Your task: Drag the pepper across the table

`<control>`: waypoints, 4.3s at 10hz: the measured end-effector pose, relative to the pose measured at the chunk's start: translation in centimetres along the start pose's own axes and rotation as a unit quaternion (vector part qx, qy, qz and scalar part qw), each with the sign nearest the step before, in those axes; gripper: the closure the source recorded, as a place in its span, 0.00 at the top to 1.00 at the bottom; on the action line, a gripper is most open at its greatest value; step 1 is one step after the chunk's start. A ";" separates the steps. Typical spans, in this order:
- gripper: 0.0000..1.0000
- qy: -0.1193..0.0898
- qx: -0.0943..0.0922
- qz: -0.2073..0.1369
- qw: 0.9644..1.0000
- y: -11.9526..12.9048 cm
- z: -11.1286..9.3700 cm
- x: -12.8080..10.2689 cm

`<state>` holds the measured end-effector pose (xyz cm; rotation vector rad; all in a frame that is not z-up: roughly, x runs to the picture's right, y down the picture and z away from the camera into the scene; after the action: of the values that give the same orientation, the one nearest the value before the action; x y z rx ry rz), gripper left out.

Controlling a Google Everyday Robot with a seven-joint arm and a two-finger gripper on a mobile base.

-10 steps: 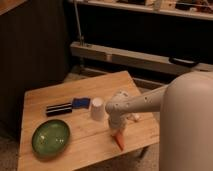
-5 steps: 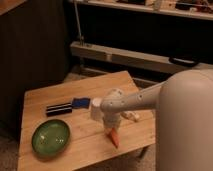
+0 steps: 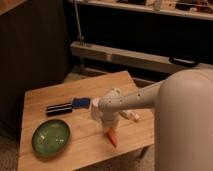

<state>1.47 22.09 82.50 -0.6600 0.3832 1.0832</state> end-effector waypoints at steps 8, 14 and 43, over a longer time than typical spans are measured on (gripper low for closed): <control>0.35 0.004 -0.009 -0.044 0.999 3.3 0.8 -3.2; 0.35 0.003 -0.013 -0.058 0.998 4.3 0.7 -3.6; 0.14 -0.014 -0.006 -0.190 0.982 14.7 0.8 -15.5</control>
<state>-18.49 16.54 87.74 -0.6947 0.2133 0.7310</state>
